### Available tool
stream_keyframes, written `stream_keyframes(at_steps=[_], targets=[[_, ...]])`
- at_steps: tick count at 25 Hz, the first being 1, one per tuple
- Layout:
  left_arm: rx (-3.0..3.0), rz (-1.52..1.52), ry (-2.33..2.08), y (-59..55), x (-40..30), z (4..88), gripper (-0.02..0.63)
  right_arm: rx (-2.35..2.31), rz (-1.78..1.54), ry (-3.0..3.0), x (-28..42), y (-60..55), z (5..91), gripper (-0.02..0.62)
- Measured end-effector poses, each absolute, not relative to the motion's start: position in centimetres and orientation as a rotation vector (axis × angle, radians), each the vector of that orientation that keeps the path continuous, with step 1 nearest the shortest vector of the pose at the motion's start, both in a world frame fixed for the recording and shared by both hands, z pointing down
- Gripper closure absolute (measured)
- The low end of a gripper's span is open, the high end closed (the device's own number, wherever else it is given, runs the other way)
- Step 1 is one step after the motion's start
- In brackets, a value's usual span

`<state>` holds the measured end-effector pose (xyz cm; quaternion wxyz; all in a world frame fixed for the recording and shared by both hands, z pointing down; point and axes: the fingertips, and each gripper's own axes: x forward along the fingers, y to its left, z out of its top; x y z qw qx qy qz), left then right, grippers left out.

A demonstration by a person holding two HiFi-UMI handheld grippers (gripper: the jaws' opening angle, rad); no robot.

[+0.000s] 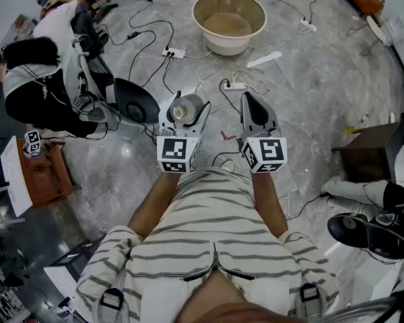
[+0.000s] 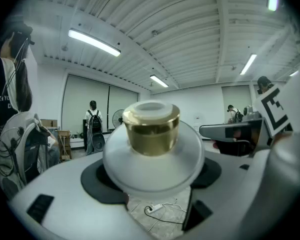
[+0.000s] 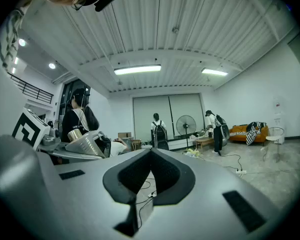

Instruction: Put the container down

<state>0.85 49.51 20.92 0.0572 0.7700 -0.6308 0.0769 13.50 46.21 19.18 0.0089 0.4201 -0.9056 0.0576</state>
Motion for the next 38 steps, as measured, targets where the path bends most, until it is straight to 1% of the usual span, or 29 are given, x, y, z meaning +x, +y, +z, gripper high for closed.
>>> stream_keyframes(at_steps=[11, 22, 26, 31, 38], targets=[[2.294, 0.241, -1.970, 49.0, 4.6, 22.5, 0.275, 1.253, 0.142, -2.878, 17.6, 44.9, 20.4, 0.586], [2.222, 0.287, -1.999, 47.0, 4.0, 26.2, 0.275, 1.225, 0.213, -2.891, 18.0, 42.3, 23.9, 0.586], [2.231, 0.250, -1.965, 41.8, 1.5, 27.7, 0.275, 1.240, 0.194, -2.855, 15.7, 37.5, 25.3, 0.586], [2.270, 0.217, -1.913, 32.3, -3.6, 28.7, 0.275, 1.304, 0.166, -2.810, 11.0, 28.8, 26.1, 0.586], [2.358, 0.274, -1.741, 16.7, -11.2, 26.5, 0.275, 1.466, 0.209, -2.715, 3.1, 14.6, 22.8, 0.586]])
